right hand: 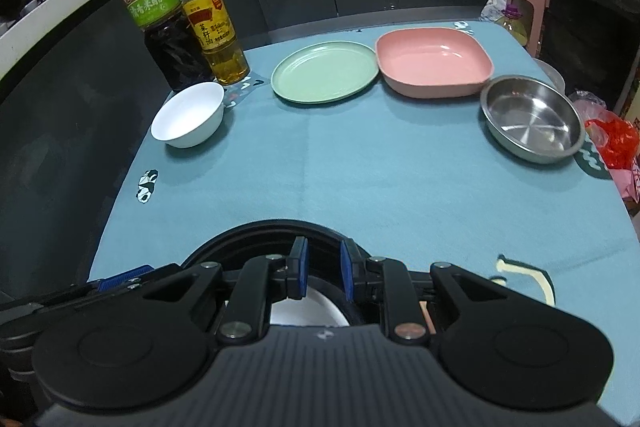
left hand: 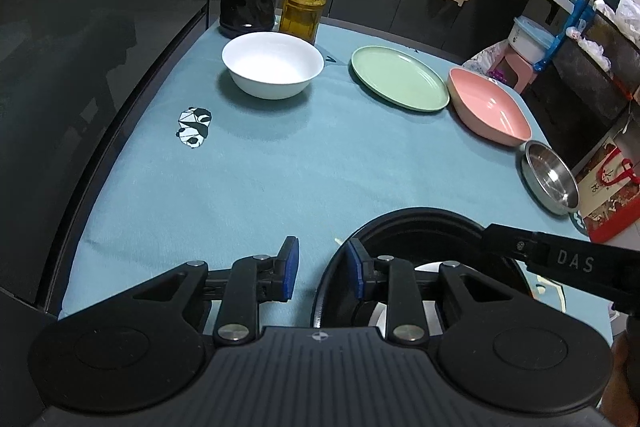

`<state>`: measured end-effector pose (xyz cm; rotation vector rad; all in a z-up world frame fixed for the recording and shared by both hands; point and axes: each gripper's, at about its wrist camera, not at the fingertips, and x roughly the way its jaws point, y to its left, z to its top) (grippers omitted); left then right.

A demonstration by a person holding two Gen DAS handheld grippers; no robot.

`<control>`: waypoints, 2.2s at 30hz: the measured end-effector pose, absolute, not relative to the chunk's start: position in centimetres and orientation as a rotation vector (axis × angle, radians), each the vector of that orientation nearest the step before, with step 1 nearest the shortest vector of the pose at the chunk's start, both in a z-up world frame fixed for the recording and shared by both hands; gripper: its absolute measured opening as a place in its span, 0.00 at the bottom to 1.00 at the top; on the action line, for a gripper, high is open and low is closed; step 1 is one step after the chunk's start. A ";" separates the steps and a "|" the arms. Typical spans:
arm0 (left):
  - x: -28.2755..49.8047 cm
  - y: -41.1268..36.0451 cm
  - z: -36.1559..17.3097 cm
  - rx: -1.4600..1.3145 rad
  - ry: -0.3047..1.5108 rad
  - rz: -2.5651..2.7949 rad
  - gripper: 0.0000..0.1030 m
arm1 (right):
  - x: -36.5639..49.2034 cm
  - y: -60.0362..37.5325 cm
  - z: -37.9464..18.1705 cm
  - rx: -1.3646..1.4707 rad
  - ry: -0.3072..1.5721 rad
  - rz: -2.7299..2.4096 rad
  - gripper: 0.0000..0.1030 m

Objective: Organize plates and bowls
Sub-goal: 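Open both grippers and withdraw from the nested bowls, then move both grippers to the small white plate beside the bottles, then close both grippers on the white plate's rim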

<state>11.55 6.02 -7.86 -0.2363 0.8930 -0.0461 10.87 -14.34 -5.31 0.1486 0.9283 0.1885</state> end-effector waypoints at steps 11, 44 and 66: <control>13.9 9.6 -7.0 -0.306 0.852 0.031 0.24 | 13.8 -11.7 -4.6 0.105 0.926 0.218 0.23; 26.8 14.9 -9.5 -0.412 0.789 0.212 0.25 | 28.1 -3.0 -6.0 0.132 0.953 0.293 0.30; 28.1 14.0 -11.0 -0.385 0.821 0.172 0.11 | 30.6 -1.1 -9.4 0.106 1.061 0.331 0.11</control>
